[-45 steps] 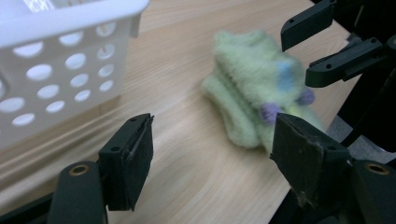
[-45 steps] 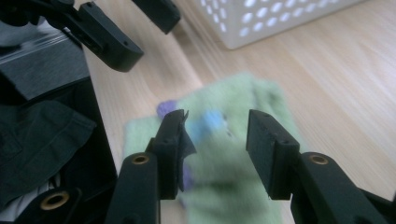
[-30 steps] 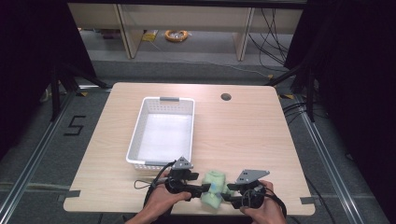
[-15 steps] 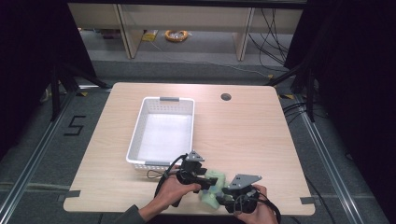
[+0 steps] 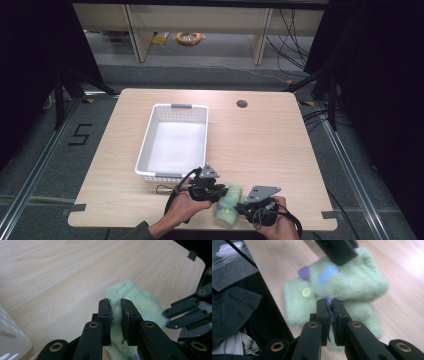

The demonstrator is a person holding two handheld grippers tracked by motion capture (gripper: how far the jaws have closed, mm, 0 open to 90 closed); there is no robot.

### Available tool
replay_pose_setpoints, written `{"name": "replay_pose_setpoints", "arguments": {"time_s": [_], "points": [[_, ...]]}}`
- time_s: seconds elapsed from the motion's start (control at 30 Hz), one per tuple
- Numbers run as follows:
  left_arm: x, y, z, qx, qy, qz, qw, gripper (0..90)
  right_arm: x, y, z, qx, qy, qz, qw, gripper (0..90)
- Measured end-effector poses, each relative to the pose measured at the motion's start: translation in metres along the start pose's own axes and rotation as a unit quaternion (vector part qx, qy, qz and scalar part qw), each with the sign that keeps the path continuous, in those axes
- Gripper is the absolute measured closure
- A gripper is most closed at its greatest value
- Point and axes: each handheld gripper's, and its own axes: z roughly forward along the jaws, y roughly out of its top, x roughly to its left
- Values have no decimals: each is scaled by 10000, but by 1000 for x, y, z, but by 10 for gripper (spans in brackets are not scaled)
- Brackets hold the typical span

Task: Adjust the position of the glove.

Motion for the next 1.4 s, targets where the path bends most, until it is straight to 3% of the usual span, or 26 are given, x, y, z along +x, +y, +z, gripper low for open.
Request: {"name": "replay_pose_setpoints", "arguments": {"time_s": [0.03,0.07,0.2,0.33,0.37,0.5,0.57,0.7,0.87,0.93,1.13,1.27,1.4], "points": [[1,1,-4,27,-67,39,10000,790,-1,1,-2,-37,-38,-15,10000,862],[-1,1,-7,-107,-98,-85,9999,790,-2,1,-5,-100,-58,-68,9999,863],[-4,1,-17,-280,-222,-216,9991,790,-10,7,-19,-174,-211,-187,9995,865],[-12,-7,-28,-474,-392,-386,9974,790,-20,14,-27,-66,-235,-321,9992,865],[-13,-9,-28,-509,-404,-538,9964,790,-23,16,-28,-33,-218,-371,9991,865],[-16,-19,-28,-566,-470,-596,9955,789,-29,21,-26,77,-219,-481,9986,866],[-18,-27,-26,-704,-414,-743,9939,788,-34,26,-19,101,-172,-769,9968,865],[-19,-30,-23,-750,-443,-837,9927,786,-37,31,-15,157,-173,-845,9962,866],[-20,-38,-19,-578,-452,-798,9941,783,-38,33,-6,251,-123,-934,9952,865],[-19,-42,-18,-484,-414,-762,9951,780,-38,29,-4,366,-133,-821,9959,863],[-21,-50,-15,-318,-473,-733,9957,776,-39,21,1,282,-56,-529,9982,846],[-21,-50,-15,-295,-499,-729,9957,750,-38,20,3,216,-116,-545,9982,830],[-21,-53,-19,-222,-551,-691,9958,715,-37,19,1,144,-42,-534,9985,746]]}}
